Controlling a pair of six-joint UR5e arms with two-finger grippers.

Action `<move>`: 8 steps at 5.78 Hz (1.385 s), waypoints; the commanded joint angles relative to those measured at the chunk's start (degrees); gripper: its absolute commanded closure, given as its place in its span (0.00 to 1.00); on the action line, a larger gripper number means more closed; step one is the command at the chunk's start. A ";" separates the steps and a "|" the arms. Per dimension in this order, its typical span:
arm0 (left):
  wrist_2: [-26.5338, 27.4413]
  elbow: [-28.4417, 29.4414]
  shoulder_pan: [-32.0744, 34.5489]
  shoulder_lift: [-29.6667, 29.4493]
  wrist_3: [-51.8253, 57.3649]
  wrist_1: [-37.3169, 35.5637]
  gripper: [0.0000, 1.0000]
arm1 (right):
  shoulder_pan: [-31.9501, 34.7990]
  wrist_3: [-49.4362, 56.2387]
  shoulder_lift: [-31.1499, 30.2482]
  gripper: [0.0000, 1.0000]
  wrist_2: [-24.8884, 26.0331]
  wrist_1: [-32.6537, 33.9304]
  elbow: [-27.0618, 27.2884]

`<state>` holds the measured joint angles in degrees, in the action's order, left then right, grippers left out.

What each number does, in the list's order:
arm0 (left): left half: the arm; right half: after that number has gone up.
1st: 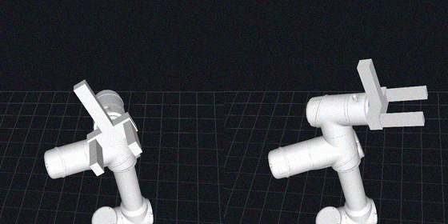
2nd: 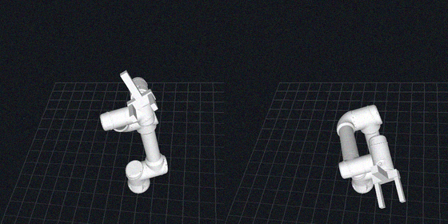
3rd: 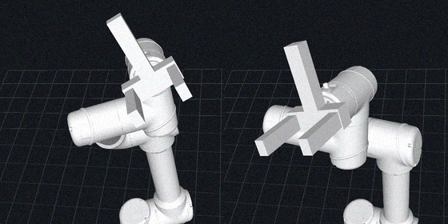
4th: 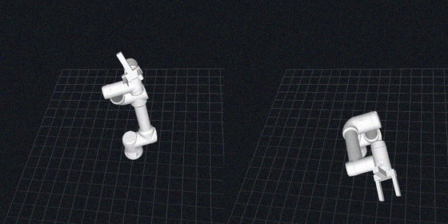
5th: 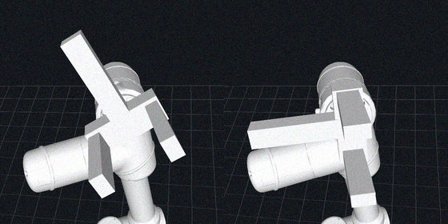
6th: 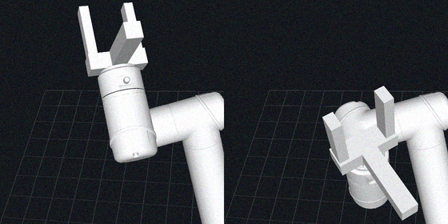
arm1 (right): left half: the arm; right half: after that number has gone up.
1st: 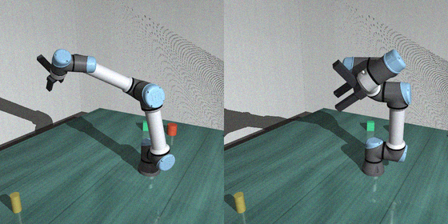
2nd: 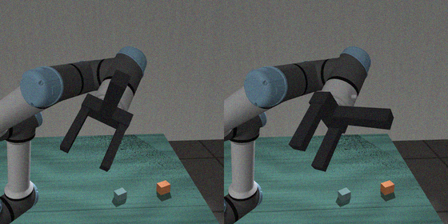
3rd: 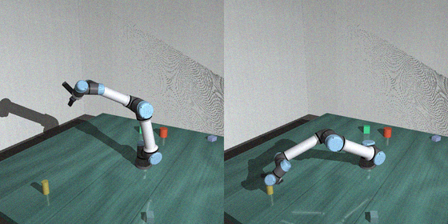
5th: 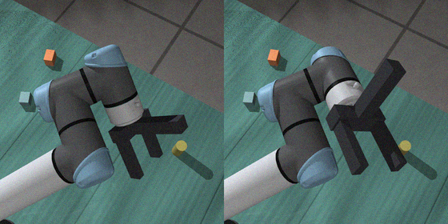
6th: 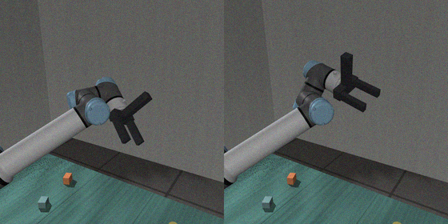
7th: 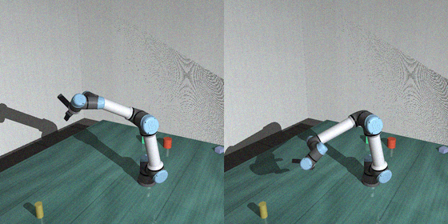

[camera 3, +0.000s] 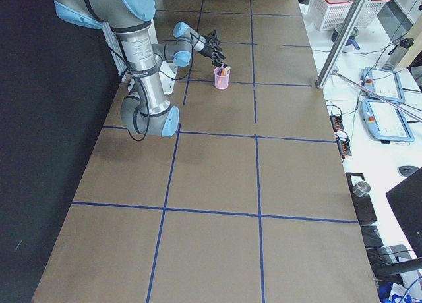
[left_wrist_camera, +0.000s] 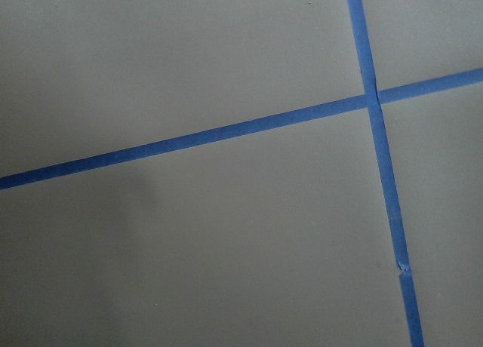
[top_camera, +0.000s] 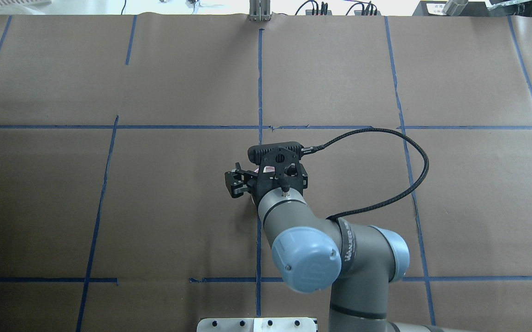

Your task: Collect pens into pen holder

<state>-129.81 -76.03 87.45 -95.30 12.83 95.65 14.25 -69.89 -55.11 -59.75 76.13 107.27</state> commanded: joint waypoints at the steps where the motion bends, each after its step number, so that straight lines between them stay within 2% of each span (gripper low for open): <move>1: 0.00 0.00 0.00 0.02 0.17 0.06 0.00 | 8.64 0.19 0.70 0.00 -14.51 2.25 3.55; 2: -0.09 0.00 0.09 0.46 0.18 0.06 0.00 | 17.83 0.54 0.62 0.00 -27.74 4.18 3.47; 3: -0.35 -0.43 0.00 0.81 0.00 0.06 0.00 | 26.45 7.07 0.01 0.00 -39.62 8.47 3.13; 4: -0.53 -1.13 0.09 0.90 -0.35 -0.11 0.00 | 32.97 16.36 -2.52 0.00 -48.09 12.69 3.03; 5: -0.61 -4.27 0.18 0.90 -0.44 -3.94 0.00 | 37.04 22.02 -6.63 0.00 -53.31 13.60 2.95; 6: -0.44 -11.44 0.35 3.25 -0.44 -10.33 0.00 | 39.61 25.73 -9.98 0.00 -56.58 13.70 1.38; 7: -0.53 -13.86 0.35 4.58 -0.44 -11.26 0.00 | 45.63 31.51 -12.02 0.00 -63.75 13.61 -2.38; 8: -0.53 -15.02 0.44 4.59 -0.44 -12.67 0.00 | 53.09 43.32 -14.82 0.00 -70.35 13.61 -7.64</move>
<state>-130.33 -89.34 87.82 -91.11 12.40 84.52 60.72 -36.23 -67.32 -123.76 89.72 104.14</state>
